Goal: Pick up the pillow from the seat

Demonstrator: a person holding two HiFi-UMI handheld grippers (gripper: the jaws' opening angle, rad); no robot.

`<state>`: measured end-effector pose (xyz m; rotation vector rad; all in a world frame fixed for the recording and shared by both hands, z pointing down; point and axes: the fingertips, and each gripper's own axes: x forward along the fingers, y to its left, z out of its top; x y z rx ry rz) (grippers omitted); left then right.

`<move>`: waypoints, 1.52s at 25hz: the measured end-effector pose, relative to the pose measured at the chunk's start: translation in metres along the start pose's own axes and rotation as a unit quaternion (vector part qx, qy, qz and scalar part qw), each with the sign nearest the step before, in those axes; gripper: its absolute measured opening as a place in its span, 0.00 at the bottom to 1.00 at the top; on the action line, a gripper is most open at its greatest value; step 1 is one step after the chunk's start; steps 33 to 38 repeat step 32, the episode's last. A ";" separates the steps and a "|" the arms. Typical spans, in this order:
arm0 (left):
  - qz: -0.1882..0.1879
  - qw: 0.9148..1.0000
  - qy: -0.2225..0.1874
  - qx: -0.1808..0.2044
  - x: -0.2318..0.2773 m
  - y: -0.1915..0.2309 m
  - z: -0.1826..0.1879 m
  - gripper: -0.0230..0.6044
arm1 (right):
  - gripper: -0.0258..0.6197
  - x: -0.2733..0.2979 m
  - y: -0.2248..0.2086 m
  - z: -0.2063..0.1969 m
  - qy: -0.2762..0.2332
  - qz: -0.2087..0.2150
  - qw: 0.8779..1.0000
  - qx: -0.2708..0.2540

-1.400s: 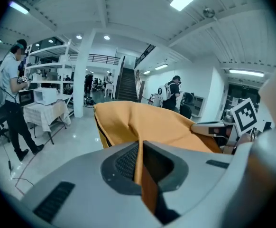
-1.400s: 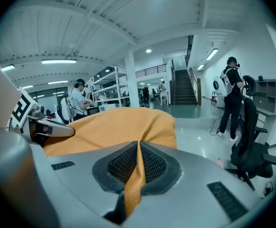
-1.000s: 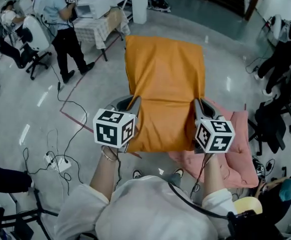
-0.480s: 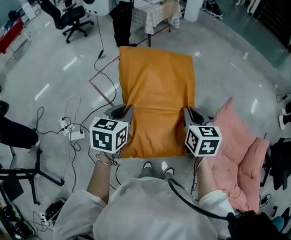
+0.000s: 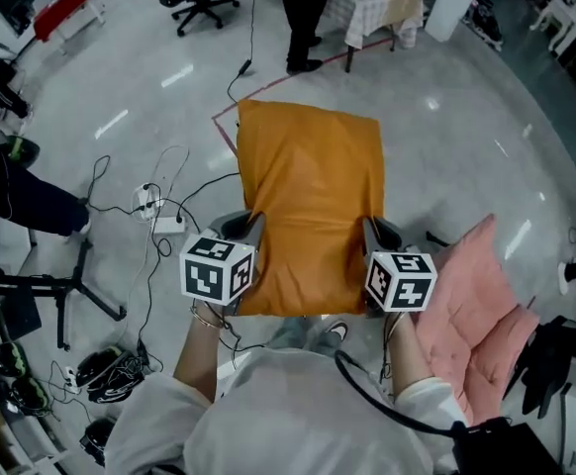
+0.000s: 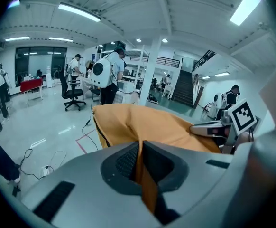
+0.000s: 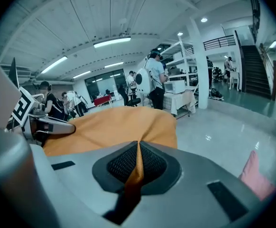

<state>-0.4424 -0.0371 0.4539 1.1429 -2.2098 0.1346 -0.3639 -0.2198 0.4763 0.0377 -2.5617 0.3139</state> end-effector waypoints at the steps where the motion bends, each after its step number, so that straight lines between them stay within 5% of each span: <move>1: 0.000 1.000 -0.001 -0.002 0.000 0.002 -0.001 0.06 | 0.09 0.001 0.001 0.000 0.002 0.000 1.000 -0.001; 38: 0.002 1.000 -0.008 -0.017 -0.007 -0.017 -0.023 0.06 | 0.09 -0.020 -0.004 -0.013 0.012 -0.006 1.000 -0.024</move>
